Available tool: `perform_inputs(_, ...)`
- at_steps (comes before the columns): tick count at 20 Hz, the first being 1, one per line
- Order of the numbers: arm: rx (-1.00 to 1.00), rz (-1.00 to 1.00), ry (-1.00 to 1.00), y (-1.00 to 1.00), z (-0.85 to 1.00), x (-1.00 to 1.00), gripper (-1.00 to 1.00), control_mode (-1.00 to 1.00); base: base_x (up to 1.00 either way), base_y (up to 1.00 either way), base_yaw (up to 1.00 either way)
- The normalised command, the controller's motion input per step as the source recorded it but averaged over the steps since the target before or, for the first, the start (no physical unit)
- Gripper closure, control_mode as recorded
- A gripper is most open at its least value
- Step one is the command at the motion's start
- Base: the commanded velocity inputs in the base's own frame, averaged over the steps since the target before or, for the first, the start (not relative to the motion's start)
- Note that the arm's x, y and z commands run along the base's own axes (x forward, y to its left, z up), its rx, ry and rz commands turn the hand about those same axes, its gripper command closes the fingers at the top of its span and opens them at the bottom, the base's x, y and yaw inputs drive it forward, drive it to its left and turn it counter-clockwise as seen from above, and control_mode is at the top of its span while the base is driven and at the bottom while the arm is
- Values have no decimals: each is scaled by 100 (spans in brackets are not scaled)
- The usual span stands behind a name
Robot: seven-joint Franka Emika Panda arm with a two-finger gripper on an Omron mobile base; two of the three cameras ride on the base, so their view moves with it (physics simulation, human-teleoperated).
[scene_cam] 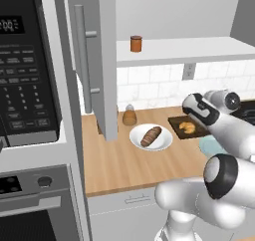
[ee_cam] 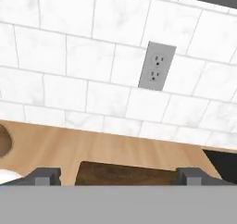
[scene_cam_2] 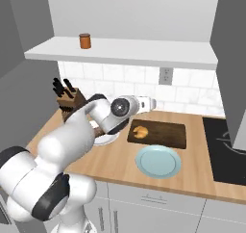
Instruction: From the different types of pastries on the counter, select a croissant and place it on the cutting board. Then retrieve a jar of jam from the cabinet and place it alongside the croissant on the cutting board.
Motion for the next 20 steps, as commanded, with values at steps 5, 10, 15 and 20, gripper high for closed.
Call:
perform_inputs(5, -11, 3, -37, 56, 100, -70, -100, -100, 0, 0, 0)
perform_inputs(10, -8, 2, -24, 47, 85, -88, -100, -100, 0, 0, 0)
perform_inputs(15, -2, 2, -13, 53, 50, -100, -100, -100, 0, 0, 0)
perform_inputs(20, 0, 4, -11, 68, 87, -64, -100, -100, 0, 0, 0)
